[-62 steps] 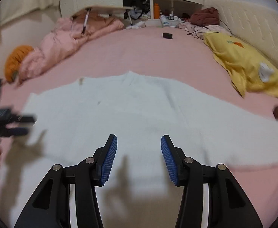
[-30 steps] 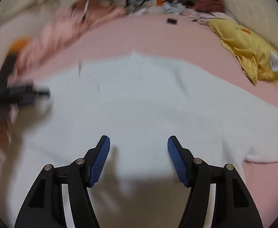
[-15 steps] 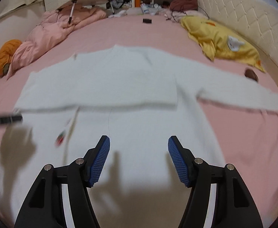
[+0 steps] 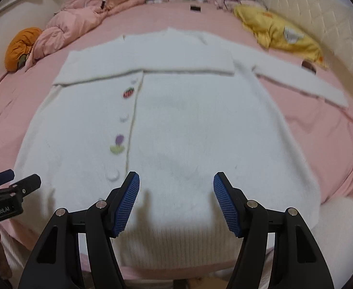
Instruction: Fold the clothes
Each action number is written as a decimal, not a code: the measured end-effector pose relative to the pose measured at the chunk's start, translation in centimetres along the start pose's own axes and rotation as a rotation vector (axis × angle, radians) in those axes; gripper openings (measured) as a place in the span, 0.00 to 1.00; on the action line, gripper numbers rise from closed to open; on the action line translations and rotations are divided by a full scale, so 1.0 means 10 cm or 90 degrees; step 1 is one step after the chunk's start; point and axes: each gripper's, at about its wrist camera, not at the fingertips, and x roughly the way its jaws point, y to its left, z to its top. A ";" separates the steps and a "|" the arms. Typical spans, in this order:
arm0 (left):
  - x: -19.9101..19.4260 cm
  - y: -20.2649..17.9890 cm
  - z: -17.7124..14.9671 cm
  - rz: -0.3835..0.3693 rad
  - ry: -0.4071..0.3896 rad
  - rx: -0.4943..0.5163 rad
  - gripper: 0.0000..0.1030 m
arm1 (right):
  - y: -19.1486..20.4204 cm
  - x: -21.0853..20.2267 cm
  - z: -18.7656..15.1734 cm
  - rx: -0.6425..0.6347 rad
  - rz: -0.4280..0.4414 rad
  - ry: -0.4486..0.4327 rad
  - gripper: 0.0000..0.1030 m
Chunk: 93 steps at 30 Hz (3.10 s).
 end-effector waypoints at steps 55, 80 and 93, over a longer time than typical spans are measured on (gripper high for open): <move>0.62 -0.22 -0.11 0.095 0.003 0.030 1.00 | -5.59 1.62 1.12 0.867 0.264 -0.180 0.51; 0.09 -0.18 0.43 0.032 -0.111 -0.026 1.00 | -2.26 0.18 2.80 0.173 0.188 -0.232 0.06; -0.29 0.95 0.06 0.065 -0.137 -0.110 1.00 | 1.07 1.22 2.47 -0.062 0.141 -0.115 0.06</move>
